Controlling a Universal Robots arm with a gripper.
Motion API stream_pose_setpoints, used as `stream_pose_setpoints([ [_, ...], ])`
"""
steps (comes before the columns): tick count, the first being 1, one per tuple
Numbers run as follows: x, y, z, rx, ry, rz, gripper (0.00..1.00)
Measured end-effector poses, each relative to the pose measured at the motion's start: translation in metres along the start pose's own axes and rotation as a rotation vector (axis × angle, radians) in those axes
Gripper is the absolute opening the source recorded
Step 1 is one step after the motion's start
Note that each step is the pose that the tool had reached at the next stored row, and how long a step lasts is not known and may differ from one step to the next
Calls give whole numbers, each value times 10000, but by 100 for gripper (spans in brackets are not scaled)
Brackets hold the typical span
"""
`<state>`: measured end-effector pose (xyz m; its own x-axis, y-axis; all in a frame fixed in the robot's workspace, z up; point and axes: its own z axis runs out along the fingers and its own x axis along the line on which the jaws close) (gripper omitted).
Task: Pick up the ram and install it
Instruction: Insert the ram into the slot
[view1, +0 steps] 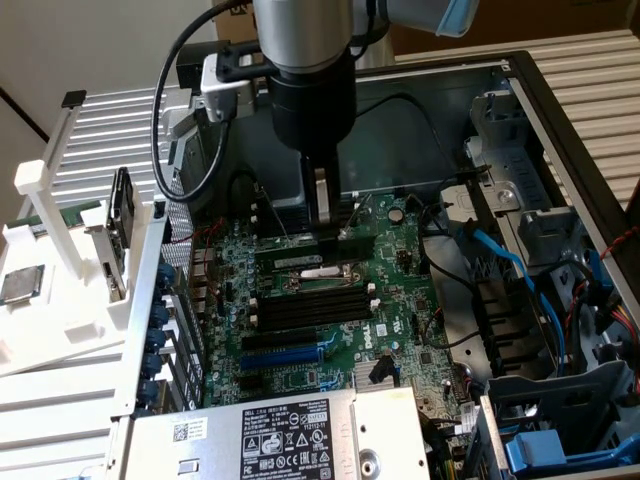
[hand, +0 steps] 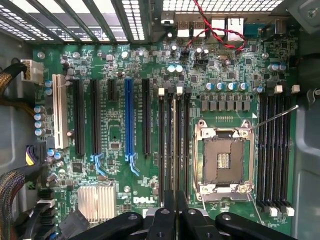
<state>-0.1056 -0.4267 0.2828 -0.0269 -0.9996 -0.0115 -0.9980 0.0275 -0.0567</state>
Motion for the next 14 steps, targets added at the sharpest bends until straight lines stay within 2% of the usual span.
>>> stream_pose_setpoints([
  [1,-10,5,10,1,42,-3,12],
  [4,-28,9,32,7,245,-15,12],
  [5,-28,8,37,8,261,-17,12],
  [9,-18,10,51,8,259,-15,12],
  [14,26,10,67,-2,172,-11,12],
])
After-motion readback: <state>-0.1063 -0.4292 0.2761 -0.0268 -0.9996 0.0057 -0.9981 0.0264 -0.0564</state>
